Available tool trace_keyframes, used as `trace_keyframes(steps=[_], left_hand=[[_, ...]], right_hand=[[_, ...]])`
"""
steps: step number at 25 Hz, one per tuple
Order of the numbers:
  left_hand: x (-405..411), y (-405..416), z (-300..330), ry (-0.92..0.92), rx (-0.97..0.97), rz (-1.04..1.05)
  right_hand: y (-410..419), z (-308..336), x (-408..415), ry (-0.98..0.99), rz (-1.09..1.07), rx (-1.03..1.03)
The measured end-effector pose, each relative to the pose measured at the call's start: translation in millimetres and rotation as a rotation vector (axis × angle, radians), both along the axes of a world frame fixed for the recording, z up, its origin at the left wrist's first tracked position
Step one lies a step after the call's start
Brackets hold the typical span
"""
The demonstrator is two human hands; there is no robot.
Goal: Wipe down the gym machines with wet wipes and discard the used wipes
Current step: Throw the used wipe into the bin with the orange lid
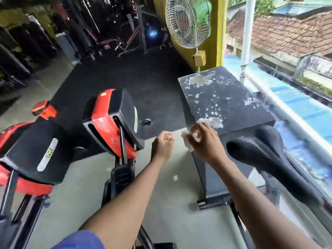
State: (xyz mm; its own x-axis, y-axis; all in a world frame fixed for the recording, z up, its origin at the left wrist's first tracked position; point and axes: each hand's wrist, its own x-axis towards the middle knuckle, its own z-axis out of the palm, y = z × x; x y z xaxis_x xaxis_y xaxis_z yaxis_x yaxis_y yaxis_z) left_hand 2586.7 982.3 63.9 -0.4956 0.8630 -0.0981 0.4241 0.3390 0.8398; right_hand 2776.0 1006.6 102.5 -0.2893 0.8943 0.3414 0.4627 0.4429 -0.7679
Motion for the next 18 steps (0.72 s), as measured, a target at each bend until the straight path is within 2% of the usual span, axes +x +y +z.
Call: trace_keyframes(steps=[3,7,9,12,18], left_hand=[[-21.9,50.7,9.9,0.068,-0.019,-0.087],[-85.5,115.4,-16.5,0.066,-0.049,-0.166],[-123.6,149.3,-36.2,0.041,-0.06,-0.212],[-182.3,191.4,-62.2,-0.009,-0.073,-0.234],[-299.8,293.5,-54.3,-0.052,-0.07,-0.265]], right_hand=[[46.0,-7.2,-14.7,-0.041,-0.018,-0.021],[113.3,-22.8,-55.7,-0.104,-0.043,-0.016],[152.3,-29.4,-91.9,-0.214,-0.05,-0.001],[212.0,-33.9,-153.6,-0.365,0.036,0.033],[343.6,-24.3,-270.6,-0.379,0.179,-0.061]])
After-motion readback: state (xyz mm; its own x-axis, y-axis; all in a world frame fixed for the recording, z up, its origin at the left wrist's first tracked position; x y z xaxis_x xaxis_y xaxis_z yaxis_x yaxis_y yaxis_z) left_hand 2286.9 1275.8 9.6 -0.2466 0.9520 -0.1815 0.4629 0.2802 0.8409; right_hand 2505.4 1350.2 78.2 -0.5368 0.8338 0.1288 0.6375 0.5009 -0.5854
